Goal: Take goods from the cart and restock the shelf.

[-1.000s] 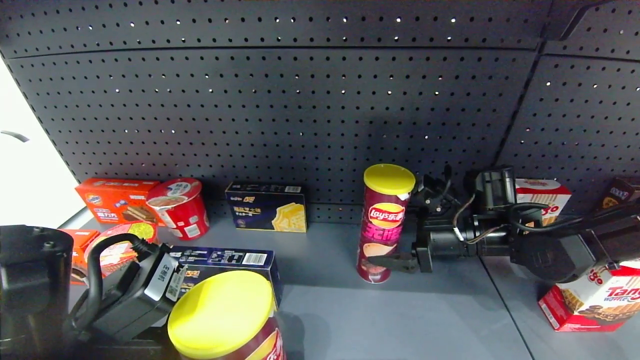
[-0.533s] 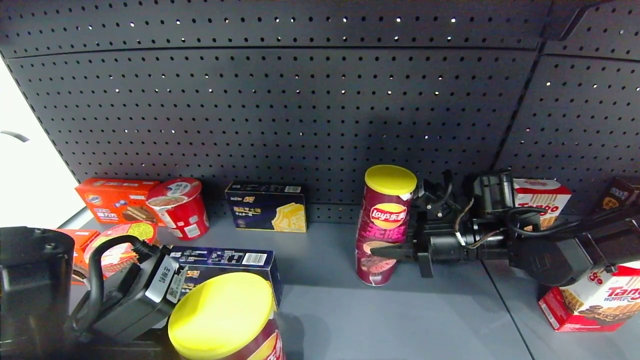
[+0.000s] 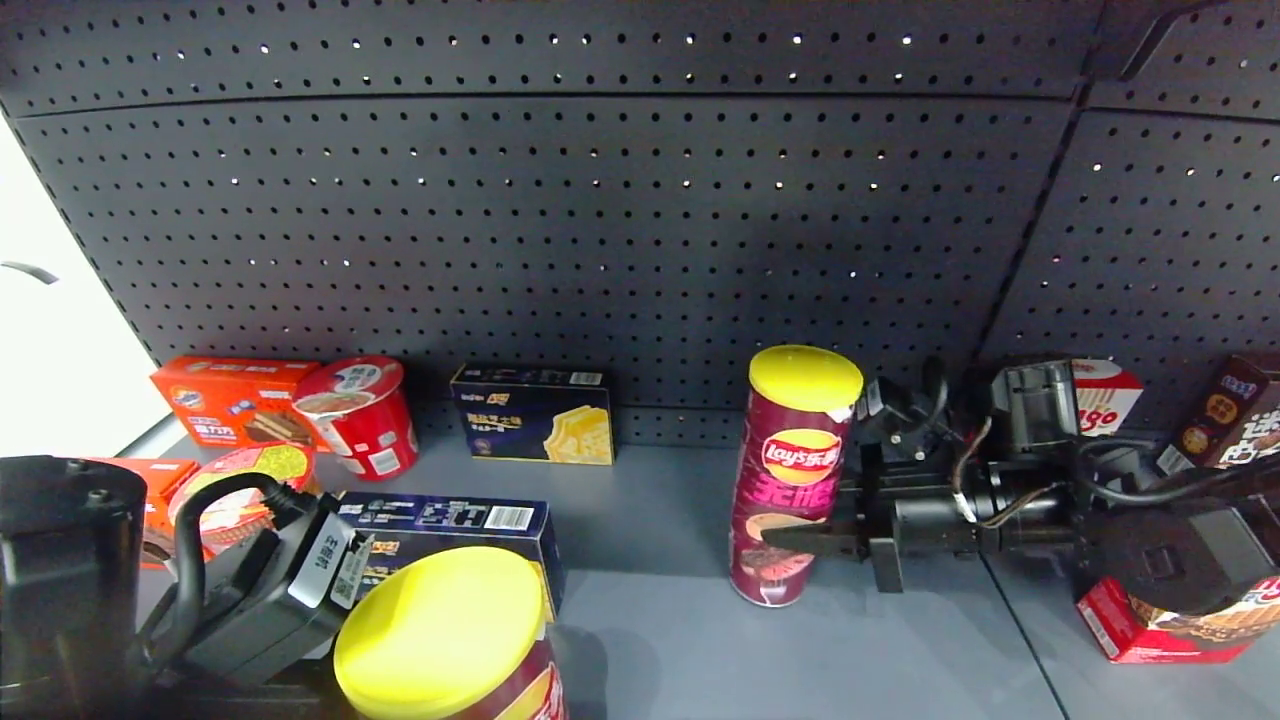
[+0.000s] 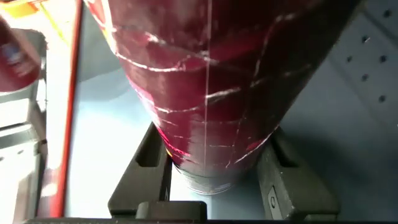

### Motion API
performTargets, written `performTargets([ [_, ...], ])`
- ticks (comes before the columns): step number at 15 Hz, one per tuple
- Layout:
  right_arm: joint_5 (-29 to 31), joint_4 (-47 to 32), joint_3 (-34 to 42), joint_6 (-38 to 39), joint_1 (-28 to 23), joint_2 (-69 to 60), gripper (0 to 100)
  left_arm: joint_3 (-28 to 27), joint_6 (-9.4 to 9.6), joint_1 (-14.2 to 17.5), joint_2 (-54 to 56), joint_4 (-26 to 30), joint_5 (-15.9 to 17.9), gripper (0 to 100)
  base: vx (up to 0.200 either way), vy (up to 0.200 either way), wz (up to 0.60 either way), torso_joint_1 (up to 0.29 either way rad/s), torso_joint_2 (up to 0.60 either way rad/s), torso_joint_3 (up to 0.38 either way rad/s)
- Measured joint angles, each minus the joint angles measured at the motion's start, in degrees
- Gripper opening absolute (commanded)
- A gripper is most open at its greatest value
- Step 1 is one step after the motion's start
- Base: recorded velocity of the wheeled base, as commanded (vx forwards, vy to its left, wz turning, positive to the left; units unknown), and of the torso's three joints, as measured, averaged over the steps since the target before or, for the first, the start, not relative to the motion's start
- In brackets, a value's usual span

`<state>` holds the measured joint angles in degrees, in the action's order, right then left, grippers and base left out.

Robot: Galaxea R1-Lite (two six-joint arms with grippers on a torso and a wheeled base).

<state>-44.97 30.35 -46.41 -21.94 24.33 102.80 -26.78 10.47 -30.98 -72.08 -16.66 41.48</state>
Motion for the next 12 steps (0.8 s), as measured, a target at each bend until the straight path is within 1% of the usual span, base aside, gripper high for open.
performTargets([
  [6, 0.13, -0.44, 11.24, 0.13, 0.09, -10.02, 0, 0.38, 0.0, 0.06, 0.0, 0.02, 0.0, 0, 0.0, 0.0, 0.0, 0.0, 0.0, 0.0],
  [9, 1.16, -0.66, 16.13, 0.27, 0.09, -14.8, 0, 0.41, 0.0, 0.0, 0.0, 0.0, 0.0, 0, 0.0, 0.0, 0.0, 0.0, 0.0, 0.0],
  [12, 1.38, -1.8, 18.66, 0.33, 0.35, -17.83, 0, 0.38, 0.01, -0.05, -0.05, -0.02, 0.0, 0, 0.0, 0.0, 0.0, 0.0, 0.0, 0.0],
])
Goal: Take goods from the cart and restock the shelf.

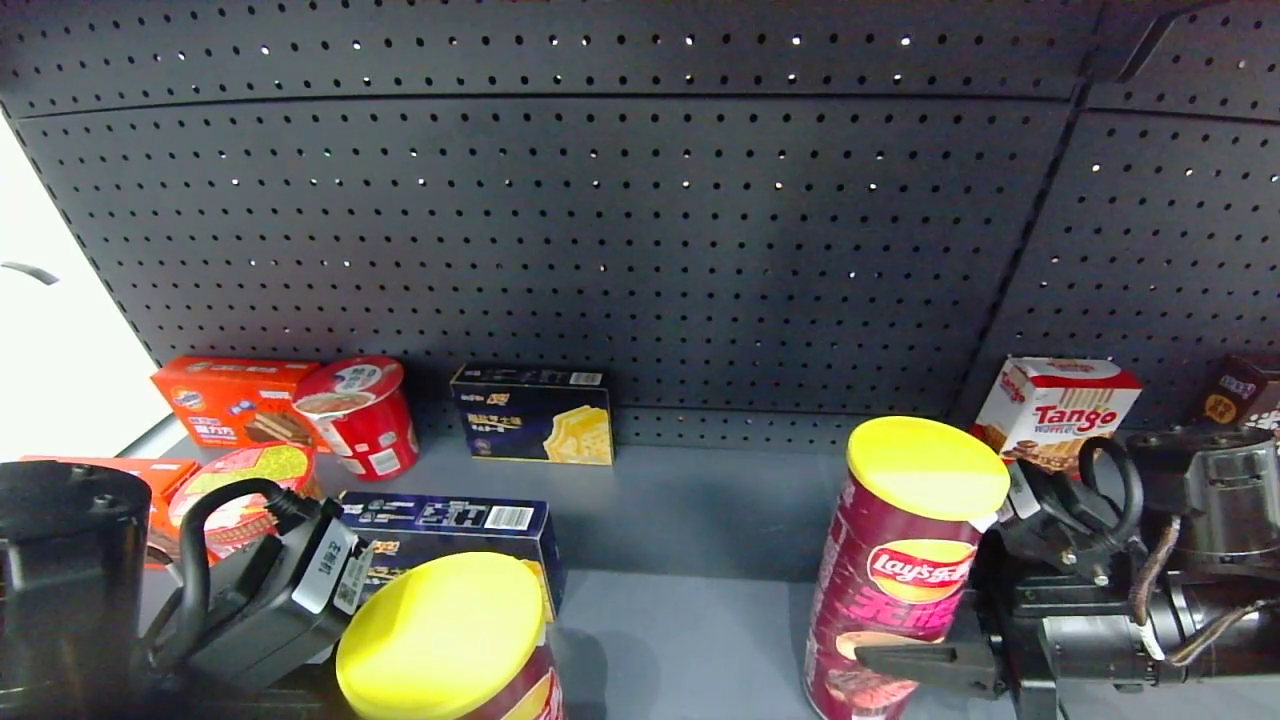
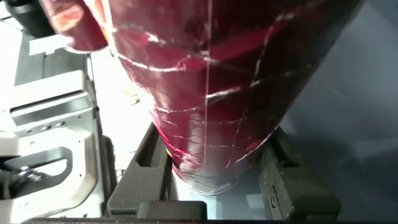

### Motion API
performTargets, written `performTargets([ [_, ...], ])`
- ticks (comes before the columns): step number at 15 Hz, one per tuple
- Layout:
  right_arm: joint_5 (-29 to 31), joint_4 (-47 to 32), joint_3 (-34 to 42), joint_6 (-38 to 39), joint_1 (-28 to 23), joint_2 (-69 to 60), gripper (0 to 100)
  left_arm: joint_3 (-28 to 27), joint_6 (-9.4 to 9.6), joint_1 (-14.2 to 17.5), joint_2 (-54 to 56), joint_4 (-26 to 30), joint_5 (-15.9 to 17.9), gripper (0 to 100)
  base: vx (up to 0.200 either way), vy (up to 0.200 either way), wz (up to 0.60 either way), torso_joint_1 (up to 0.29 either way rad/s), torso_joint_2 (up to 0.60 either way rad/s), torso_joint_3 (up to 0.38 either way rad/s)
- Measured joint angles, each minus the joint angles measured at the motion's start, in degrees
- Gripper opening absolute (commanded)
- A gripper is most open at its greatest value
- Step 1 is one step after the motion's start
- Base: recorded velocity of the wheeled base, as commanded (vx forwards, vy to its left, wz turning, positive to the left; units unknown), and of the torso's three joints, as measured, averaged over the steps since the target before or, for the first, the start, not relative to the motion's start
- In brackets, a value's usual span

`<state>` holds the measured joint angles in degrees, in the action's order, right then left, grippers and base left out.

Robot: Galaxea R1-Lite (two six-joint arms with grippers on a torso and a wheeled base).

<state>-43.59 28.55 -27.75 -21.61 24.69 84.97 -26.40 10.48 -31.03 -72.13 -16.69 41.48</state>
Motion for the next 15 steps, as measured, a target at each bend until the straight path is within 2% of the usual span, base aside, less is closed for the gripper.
performTargets([
  [15, 0.02, 0.11, -3.32, 0.11, 1.3, 3.78, 0, 0.04, 0.02, 0.38, -0.11, 0.0, 0.09, 0, 0.0, 0.0, 0.0, 0.0, 0.0, 0.0],
])
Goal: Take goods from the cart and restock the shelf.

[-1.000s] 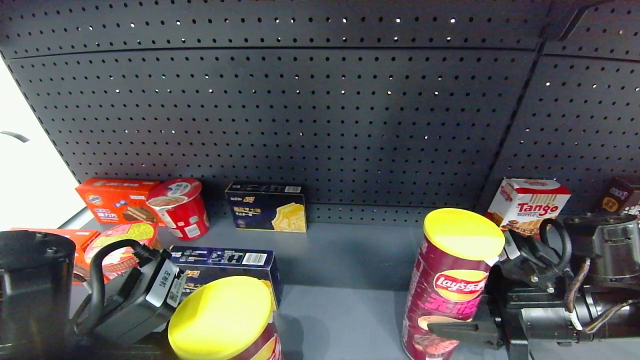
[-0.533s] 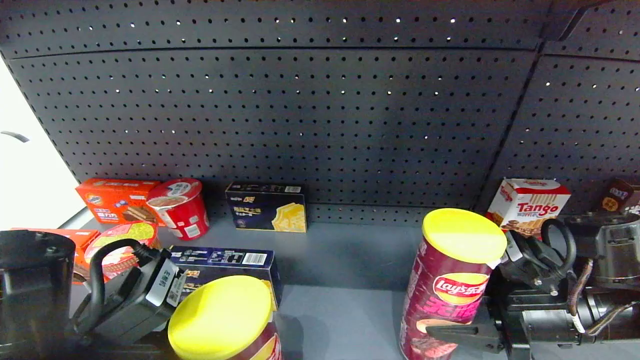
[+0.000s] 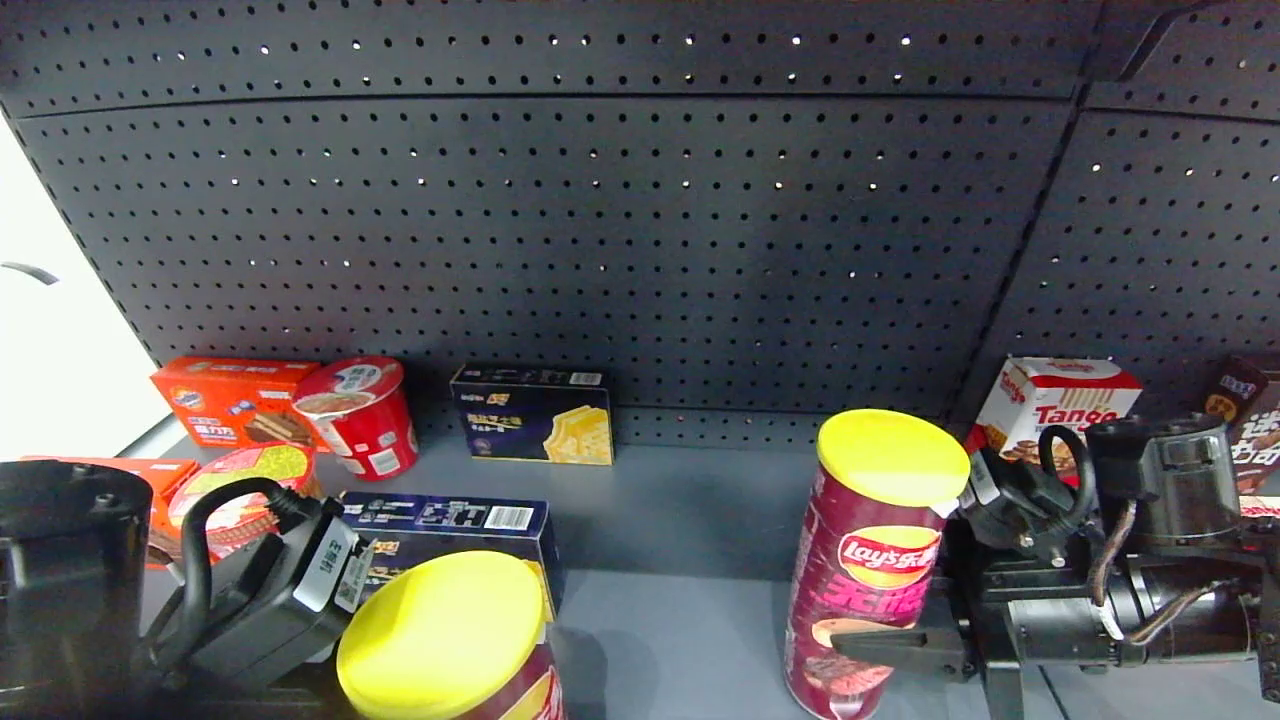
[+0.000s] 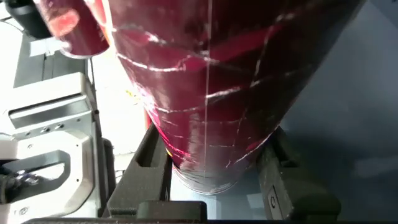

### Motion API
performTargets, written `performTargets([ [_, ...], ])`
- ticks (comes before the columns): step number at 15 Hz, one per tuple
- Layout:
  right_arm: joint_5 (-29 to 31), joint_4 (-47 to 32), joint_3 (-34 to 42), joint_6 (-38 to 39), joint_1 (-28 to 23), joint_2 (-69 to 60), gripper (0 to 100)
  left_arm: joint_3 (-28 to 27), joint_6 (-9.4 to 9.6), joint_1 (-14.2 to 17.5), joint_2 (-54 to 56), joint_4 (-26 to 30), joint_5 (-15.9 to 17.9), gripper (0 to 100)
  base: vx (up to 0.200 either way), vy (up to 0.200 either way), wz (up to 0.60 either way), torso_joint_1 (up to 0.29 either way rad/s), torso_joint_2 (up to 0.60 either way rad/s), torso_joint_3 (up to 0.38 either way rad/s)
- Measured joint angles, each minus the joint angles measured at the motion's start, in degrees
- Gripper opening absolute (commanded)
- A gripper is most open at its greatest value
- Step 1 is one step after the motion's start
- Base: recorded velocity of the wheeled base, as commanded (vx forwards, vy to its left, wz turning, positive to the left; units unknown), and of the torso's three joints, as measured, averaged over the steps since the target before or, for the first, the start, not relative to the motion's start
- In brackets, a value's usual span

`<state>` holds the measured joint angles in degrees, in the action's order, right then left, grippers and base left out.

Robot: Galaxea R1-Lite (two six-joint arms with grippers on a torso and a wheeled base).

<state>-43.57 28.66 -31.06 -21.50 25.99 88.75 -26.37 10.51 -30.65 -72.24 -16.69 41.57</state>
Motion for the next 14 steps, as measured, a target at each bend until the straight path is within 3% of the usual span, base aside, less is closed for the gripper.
performTargets([
  [3, 0.09, 0.02, -0.38, -0.02, 0.05, 1.05, 0, 0.09, 0.02, 0.8, 0.0, 0.02, 0.71, 0, 0.0, 0.0, 0.0, 0.0, 0.0, 0.0],
  [4, 0.18, 0.02, -0.2, 0.0, 0.05, 1.22, 100, 0.11, 0.02, 0.88, -0.05, 0.02, 0.72, 0, 0.0, 0.0, 0.0, 0.0, 0.0, 0.0],
  [10, 2.38, -0.06, 0.15, -0.02, 0.2, 1.41, 100, 1.05, 0.05, 1.02, -0.02, -0.02, 0.72, 0, 0.0, 0.0, 0.0, 0.0, 0.0, 0.0],
  [14, 6.97, -0.3, 0.26, 0.05, 1.01, 1.18, 100, 1.15, 0.05, 0.96, -0.02, 0.0, 0.72, 0, 0.0, 0.0, 0.0, 0.0, 0.0, 0.0],
])
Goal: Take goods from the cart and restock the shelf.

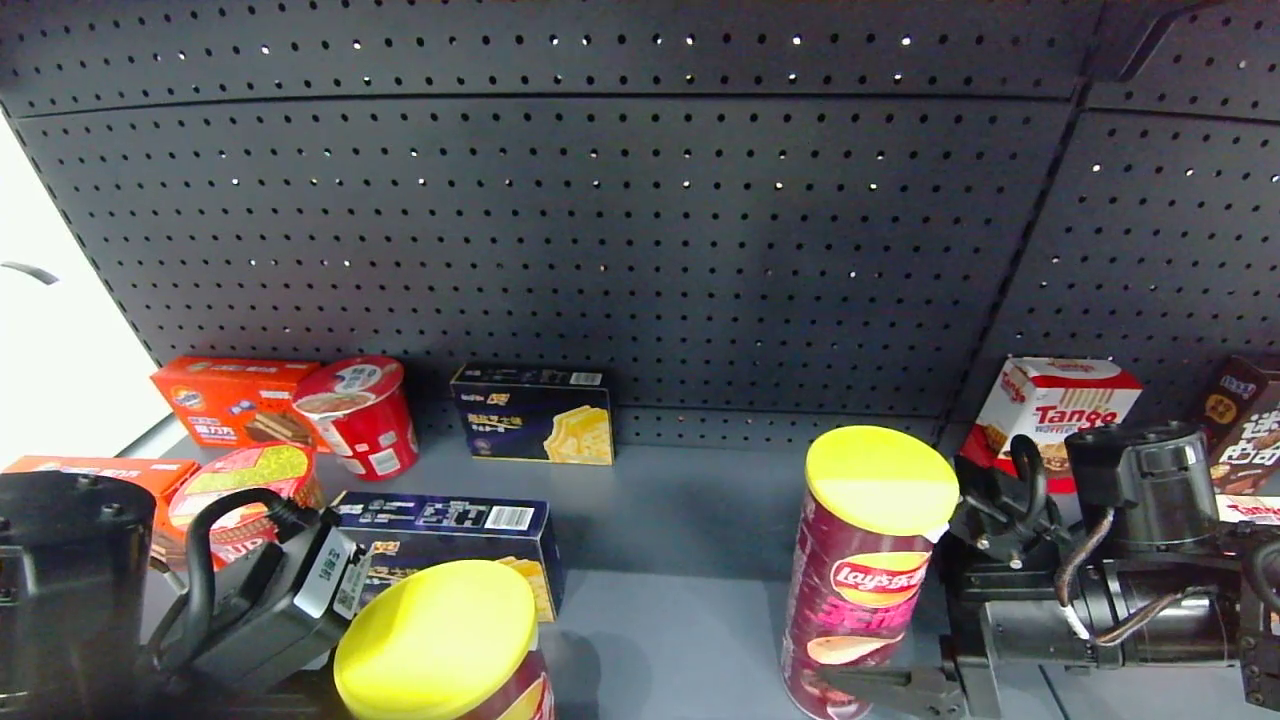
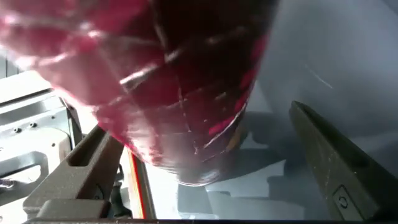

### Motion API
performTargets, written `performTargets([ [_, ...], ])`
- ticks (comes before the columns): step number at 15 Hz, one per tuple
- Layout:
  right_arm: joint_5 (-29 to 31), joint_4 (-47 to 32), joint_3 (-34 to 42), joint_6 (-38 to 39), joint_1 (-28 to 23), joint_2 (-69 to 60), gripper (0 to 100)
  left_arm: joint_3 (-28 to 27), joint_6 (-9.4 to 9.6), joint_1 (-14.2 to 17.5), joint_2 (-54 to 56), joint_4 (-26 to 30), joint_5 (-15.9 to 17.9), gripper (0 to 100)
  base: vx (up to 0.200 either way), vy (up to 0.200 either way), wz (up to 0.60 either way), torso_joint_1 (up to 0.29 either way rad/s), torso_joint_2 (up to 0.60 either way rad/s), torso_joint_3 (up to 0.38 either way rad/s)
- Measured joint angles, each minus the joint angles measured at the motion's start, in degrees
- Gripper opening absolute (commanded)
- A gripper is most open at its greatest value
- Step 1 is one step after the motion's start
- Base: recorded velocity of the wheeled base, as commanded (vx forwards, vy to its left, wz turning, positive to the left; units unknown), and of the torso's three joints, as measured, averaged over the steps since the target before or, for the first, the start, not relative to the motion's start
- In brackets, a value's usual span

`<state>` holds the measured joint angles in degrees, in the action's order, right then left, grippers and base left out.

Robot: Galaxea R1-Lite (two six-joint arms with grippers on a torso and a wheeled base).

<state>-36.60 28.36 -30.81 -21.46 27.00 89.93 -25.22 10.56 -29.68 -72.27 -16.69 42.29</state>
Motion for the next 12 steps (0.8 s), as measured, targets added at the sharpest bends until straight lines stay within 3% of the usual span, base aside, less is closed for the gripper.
performTargets([
  [4, 3.1, -0.09, 0.24, 0.02, 0.37, -0.21, 100, 0.12, 0.0, 0.06, 0.09, 0.0, -0.01, 0, 0.0, 0.0, 0.0, 0.0, 0.0, 0.0],
  [12, 3.38, -0.15, 2.69, 1.1, 0.12, -3.17, 100, 0.87, 0.06, 0.0, 0.18, -0.06, -0.01, 0, 0.0, 0.0, 0.0, 0.0, 0.0, 0.0],
])
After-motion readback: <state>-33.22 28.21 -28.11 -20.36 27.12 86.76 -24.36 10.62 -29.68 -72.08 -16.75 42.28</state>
